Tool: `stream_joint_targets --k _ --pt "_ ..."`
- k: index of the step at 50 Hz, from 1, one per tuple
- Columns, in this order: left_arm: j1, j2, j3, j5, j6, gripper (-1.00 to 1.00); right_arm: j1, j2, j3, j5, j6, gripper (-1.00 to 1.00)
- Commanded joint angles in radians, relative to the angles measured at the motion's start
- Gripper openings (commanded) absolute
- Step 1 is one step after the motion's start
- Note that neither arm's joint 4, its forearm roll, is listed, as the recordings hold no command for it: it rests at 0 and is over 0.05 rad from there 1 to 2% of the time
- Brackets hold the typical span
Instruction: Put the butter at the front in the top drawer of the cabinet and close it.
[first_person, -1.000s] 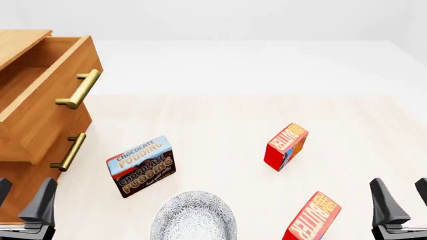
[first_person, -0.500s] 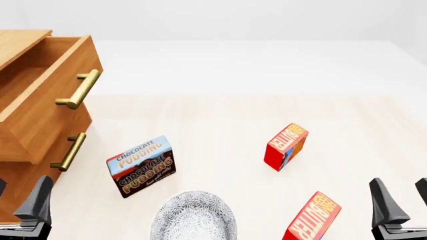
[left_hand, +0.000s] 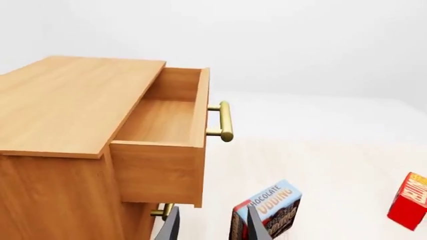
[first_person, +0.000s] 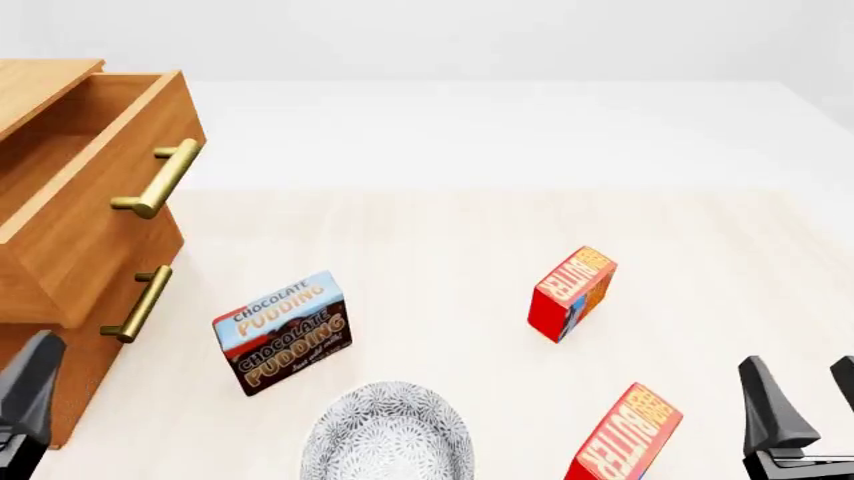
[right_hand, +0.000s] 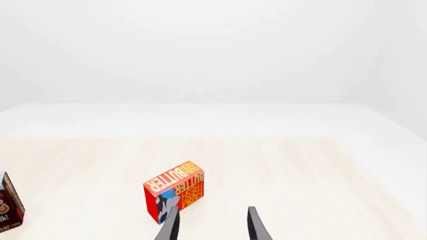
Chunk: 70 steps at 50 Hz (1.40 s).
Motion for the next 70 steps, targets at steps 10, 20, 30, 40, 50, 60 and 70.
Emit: stream_joint_targets --k 10,20,30,40,50,60,70 --pt "0.023 0.106 -0.273 0.292 -0.001 1.00 0.000 0.001 0.000 -0.001 0.000 1.00" --pt "0.022 0.178 -0.404 0.402 -0.006 1.00 0.000 0.001 0.000 -0.001 0.000 1.00" --pt "0.015 0.296 -0.545 0.520 -0.037 1.00 0.000 0.001 0.000 -0.001 0.000 1.00" --pt "0.032 0.342 -0.743 0.663 -0.021 1.00 0.000 0.001 0.000 -0.001 0.000 1.00" --pt "0.007 0.469 -0.951 0.768 -0.001 1.00 0.000 0.001 0.000 -0.001 0.000 1.00" --pt "0.017 0.592 -1.056 0.821 -0.003 1.00 0.000 0.001 0.000 -0.001 0.000 1.00" --pt "0.024 0.687 -1.095 0.822 -0.004 1.00 0.000 0.001 0.000 -0.001 0.000 1.00"
